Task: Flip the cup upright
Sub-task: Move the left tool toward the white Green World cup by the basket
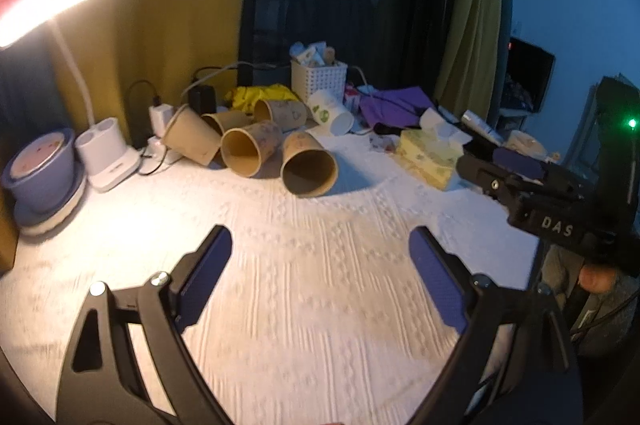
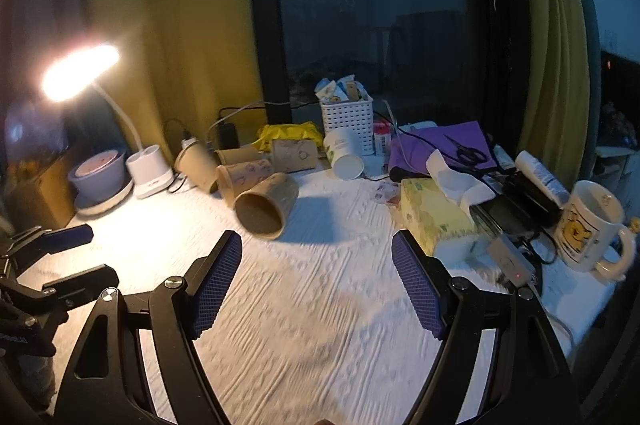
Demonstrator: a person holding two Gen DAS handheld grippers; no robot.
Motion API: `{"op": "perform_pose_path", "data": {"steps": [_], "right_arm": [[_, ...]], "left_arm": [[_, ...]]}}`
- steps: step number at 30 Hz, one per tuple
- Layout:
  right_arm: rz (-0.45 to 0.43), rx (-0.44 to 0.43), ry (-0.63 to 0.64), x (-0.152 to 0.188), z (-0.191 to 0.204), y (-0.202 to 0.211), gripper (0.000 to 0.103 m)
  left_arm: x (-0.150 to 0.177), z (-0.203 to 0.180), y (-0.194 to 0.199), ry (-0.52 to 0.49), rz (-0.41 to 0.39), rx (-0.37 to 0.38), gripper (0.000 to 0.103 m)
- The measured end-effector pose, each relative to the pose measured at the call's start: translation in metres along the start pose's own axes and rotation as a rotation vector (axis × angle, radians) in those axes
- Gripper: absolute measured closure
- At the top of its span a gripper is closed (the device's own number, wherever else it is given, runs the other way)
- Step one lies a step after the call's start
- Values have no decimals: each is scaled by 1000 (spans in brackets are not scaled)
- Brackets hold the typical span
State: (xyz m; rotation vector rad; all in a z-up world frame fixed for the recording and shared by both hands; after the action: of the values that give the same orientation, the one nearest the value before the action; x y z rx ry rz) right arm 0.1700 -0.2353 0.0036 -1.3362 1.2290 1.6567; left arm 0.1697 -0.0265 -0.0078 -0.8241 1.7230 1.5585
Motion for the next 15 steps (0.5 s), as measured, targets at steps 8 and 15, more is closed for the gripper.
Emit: {"op": "perform_pose_path", "data": {"steps": [8, 15], "right_arm": [[40, 9, -61, -36, -43, -62, 23], [90, -32, -186, -58, -89, -122, 23]], "left_arm": [[-50, -3, -73, -10, 64, -8, 12], [-93, -5, -134, 10, 111, 5, 12]]}}
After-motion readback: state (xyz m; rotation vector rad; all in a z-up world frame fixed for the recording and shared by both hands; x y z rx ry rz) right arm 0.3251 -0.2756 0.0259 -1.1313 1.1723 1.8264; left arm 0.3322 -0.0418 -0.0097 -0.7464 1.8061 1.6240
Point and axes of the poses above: each gripper's, at about its wrist camera, not at the fingertips, and y roughly against the way its jaws point, z to its left, x to its underside, the point moved 1 cm from there along -y, roughly the way its jaws point, and after that the axes turned 4 degrees about -x, right-handed, at the moved point
